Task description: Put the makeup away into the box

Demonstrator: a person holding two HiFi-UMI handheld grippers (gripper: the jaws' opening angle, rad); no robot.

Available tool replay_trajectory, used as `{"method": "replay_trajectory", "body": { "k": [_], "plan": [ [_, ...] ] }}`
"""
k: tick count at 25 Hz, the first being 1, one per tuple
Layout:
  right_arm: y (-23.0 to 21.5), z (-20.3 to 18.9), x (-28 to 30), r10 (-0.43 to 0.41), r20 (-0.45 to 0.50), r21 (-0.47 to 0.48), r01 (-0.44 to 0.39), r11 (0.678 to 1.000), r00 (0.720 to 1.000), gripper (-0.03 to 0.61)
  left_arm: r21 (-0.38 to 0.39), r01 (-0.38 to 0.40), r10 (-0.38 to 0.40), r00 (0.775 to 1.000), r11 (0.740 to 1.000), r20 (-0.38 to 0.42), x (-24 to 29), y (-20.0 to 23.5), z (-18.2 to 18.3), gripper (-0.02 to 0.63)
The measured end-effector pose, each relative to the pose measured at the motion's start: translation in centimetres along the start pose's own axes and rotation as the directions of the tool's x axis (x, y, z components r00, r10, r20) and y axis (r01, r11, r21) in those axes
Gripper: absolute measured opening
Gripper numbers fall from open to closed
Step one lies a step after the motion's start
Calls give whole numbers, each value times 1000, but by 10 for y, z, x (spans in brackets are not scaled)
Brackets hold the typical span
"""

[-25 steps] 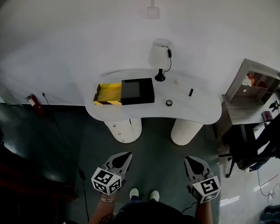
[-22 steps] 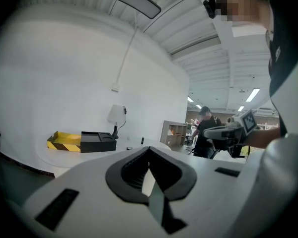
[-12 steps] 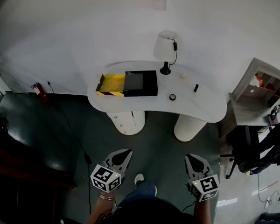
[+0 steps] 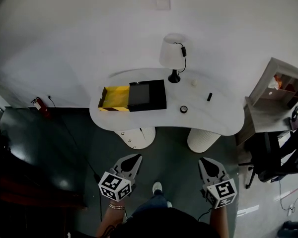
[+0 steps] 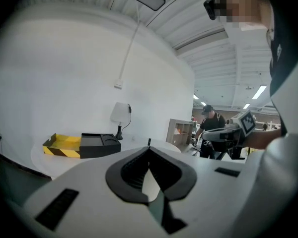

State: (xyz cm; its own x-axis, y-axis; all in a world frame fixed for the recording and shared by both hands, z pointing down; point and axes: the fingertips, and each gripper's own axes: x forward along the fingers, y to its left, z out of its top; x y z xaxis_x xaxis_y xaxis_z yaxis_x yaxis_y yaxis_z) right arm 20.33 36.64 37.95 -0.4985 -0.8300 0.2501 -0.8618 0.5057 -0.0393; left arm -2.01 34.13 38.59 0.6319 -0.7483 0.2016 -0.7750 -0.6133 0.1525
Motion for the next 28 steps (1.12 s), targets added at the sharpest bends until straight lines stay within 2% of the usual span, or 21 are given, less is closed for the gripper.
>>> {"method": "replay_trajectory", "body": {
  "k": [6, 11, 15, 18, 22, 28],
  "plan": [
    [-4, 30, 40, 10, 19, -24, -9, 1000, 1000, 21, 14, 49, -50, 999, 999, 18, 30, 27, 29, 14],
    [-12, 45, 69, -27, 29, -24, 27, 999, 999, 21, -3, 117, -117, 992, 993, 35, 52, 42, 42, 14],
    [-18, 50, 90, -67, 31, -16, 67, 998, 997, 20, -6, 154, -154, 988, 988, 27, 64, 54, 44, 14],
    [-19, 50, 102, -76, 32, 9, 76, 997, 997, 20, -37, 160, -159, 987, 986, 23, 72, 61, 45, 14],
    [-11, 48, 122, -36, 38, 68, 33, 997, 999, 20, -89, 174, -173, 985, 981, 17, 85, 62, 37, 14],
    [-23, 41, 150, -14, -8, 28, 15, 999, 1000, 20, -87, 186, -190, 981, 979, -36, 104, 69, 25, 14]
  ]
}}
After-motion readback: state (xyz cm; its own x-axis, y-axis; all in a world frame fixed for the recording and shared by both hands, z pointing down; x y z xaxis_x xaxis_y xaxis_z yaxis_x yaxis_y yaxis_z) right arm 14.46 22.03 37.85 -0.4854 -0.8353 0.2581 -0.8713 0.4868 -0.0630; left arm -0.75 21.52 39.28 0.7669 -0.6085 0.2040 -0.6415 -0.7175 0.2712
